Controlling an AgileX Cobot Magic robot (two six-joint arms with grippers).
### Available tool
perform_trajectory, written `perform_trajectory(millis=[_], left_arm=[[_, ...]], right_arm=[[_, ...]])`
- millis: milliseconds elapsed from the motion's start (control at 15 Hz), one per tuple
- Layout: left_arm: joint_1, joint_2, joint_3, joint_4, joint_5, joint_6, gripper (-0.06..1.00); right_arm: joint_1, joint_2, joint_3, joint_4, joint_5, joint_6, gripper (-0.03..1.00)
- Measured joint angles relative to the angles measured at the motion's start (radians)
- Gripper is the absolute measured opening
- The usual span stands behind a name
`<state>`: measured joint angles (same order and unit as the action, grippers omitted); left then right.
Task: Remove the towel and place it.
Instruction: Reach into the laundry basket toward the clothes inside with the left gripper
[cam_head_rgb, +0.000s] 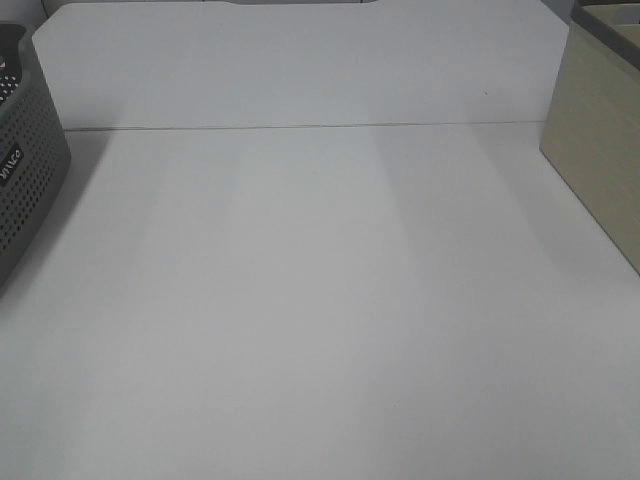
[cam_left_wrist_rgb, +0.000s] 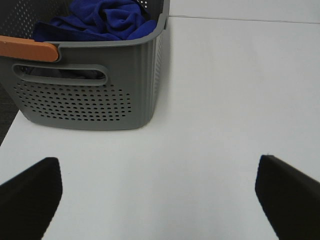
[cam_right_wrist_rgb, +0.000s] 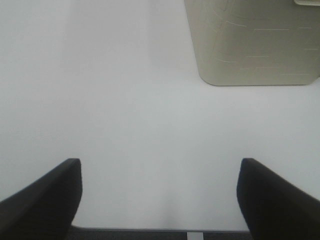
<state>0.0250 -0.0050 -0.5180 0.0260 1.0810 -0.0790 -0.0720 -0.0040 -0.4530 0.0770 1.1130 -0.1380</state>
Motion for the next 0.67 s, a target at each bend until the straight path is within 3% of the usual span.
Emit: perform_trajectory(millis=[667], left_arm=[[0.0,0.0,0.0,-0.011,0.0,0.061,0.99]], right_arm=[[0.0,0.0,0.0,0.0,0.0,0.0,0.79]])
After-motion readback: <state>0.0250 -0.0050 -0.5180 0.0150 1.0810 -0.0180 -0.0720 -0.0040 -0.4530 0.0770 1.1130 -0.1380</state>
